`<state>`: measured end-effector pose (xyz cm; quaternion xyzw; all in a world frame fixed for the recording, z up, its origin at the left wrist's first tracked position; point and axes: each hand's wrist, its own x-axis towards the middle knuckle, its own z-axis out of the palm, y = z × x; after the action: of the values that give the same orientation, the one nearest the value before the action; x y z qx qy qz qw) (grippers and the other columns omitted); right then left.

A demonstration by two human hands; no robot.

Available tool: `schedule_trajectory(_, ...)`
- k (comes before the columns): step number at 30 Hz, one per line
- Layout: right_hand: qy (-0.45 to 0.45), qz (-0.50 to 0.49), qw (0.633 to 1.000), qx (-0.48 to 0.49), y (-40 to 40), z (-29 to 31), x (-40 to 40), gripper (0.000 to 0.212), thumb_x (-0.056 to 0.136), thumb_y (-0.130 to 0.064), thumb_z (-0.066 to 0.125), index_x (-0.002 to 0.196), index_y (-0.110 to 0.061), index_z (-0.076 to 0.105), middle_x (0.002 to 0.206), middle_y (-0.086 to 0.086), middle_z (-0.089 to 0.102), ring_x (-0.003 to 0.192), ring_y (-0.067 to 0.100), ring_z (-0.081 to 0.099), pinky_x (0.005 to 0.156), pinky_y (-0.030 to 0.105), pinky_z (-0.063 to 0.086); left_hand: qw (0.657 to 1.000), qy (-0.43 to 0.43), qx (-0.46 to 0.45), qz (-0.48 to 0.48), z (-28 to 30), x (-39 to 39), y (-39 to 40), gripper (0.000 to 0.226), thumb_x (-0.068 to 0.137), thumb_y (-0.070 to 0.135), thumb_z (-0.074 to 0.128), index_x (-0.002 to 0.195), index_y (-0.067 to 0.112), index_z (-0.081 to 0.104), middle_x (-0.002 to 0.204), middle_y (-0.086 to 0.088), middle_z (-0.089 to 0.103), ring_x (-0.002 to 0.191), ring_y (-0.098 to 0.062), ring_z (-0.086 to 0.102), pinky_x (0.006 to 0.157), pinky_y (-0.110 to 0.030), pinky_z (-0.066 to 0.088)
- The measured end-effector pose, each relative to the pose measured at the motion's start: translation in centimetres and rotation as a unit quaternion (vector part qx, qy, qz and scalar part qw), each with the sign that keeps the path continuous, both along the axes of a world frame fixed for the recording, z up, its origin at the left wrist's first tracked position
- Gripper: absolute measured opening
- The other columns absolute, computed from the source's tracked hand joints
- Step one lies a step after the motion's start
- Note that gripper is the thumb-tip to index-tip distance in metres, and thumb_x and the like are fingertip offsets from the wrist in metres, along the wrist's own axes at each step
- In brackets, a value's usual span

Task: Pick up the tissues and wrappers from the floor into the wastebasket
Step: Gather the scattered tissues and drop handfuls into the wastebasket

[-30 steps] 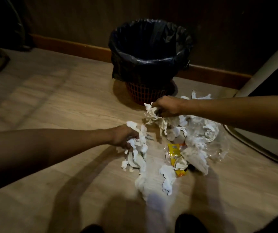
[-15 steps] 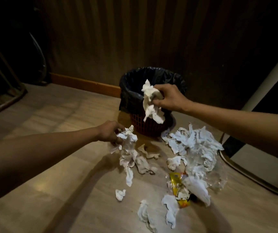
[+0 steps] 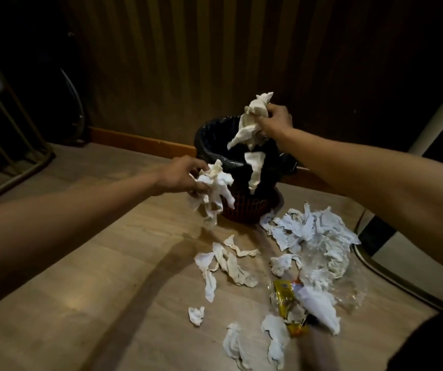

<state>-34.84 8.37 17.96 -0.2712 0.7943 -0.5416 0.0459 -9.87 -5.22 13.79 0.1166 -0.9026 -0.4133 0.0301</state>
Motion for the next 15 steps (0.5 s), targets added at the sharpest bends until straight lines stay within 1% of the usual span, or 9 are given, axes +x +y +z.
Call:
schedule_trajectory(2,-0.036,0.009,0.999,0.017,-0.1,-0.1,-0.2,0.040,0.086,-0.022,0.072,0.125,-0.026,0.066,0.127,0.005,0.063,0.106,0.024,0.067,0.077,0.044,0.063,0.999,0.027,0.011,0.024,1.5,-0.5,-0.4,0.027,0.080,0.007,0.079,0.104,0.012,0.069,0.100,-0.019,0.072,0.088,-0.032,0.074,0.074,-0.042,0.064)
schedule_trajectory(4,-0.050,0.008,0.998,0.035,0.2,-0.1,-0.3,0.038,0.088,-0.011,0.071,0.124,-0.022,0.067,0.134,0.009,0.059,0.110,0.027,0.065,0.070,0.042,0.064,0.996,0.061,0.037,0.044,2.9,-1.1,-0.8,0.025,0.079,0.010,0.080,0.102,0.013,0.070,0.103,-0.022,0.071,0.094,-0.035,0.073,0.078,-0.046,0.063)
schedule_trajectory(6,-0.030,0.012,0.998,0.056,1.0,-0.1,-0.9,0.037,0.087,-0.006,0.071,0.122,-0.019,0.067,0.131,0.010,0.060,0.109,0.026,0.066,0.067,0.036,0.064,0.992,0.092,0.054,0.071,4.1,-1.8,-0.9,0.025,0.079,0.013,0.081,0.101,0.019,0.071,0.105,-0.020,0.072,0.097,-0.034,0.072,0.079,-0.044,0.062)
schedule_trajectory(8,-0.019,0.021,0.998,0.062,2.1,0.1,-1.8,0.036,0.087,-0.007,0.071,0.120,-0.019,0.067,0.129,0.009,0.060,0.110,0.024,0.065,0.069,0.032,0.064,0.987,0.111,0.057,0.099,5.1,-3.0,-1.2,0.032,0.080,0.018,0.081,0.109,0.020,0.068,0.107,-0.015,0.071,0.096,-0.028,0.073,0.079,-0.040,0.062)
schedule_trajectory(10,-0.013,0.015,0.999,0.051,3.7,0.3,-2.2,0.031,0.089,-0.012,0.069,0.120,-0.019,0.066,0.123,0.007,0.063,0.106,0.019,0.066,0.071,0.028,0.063,0.983,0.131,0.048,0.119,5.9,-4.7,-1.5,0.041,0.081,0.022,0.080,0.119,0.020,0.064,0.114,-0.012,0.068,0.097,-0.022,0.071,0.078,-0.038,0.063)
schedule_trajectory(12,0.009,0.007,0.999,0.040,5.4,0.1,-1.9,0.023,0.093,-0.019,0.065,0.116,-0.019,0.068,0.115,0.004,0.066,0.097,0.016,0.068,0.071,0.026,0.062,0.976,0.161,0.054,0.138,6.4,-6.7,-1.7,0.043,0.082,0.026,0.078,0.123,0.018,0.063,0.119,-0.013,0.065,0.097,-0.020,0.071,0.078,-0.038,0.063)
schedule_trajectory(13,0.019,0.012,0.999,0.041,6.3,-0.4,-1.5,0.021,0.094,-0.022,0.063,0.114,-0.019,0.068,0.111,0.003,0.067,0.093,0.015,0.069,0.072,0.027,0.062,0.971,0.178,0.064,0.148,6.6,-7.8,-1.5,0.042,0.084,0.025,0.076,0.124,0.017,0.063,0.117,-0.011,0.065,0.094,-0.018,0.071,0.077,-0.035,0.063)
schedule_trajectory(15,0.051,0.034,0.996,0.060,8.1,-1.8,-0.6,0.018,0.095,-0.024,0.061,0.111,-0.018,0.068,0.103,0.000,0.069,0.088,0.012,0.070,0.074,0.028,0.061,0.958,0.209,0.087,0.178,6.9,-10.1,-0.5,0.037,0.088,0.022,0.073,0.123,0.017,0.064,0.106,-0.006,0.067,0.087,-0.015,0.071,0.074,-0.029,0.063)
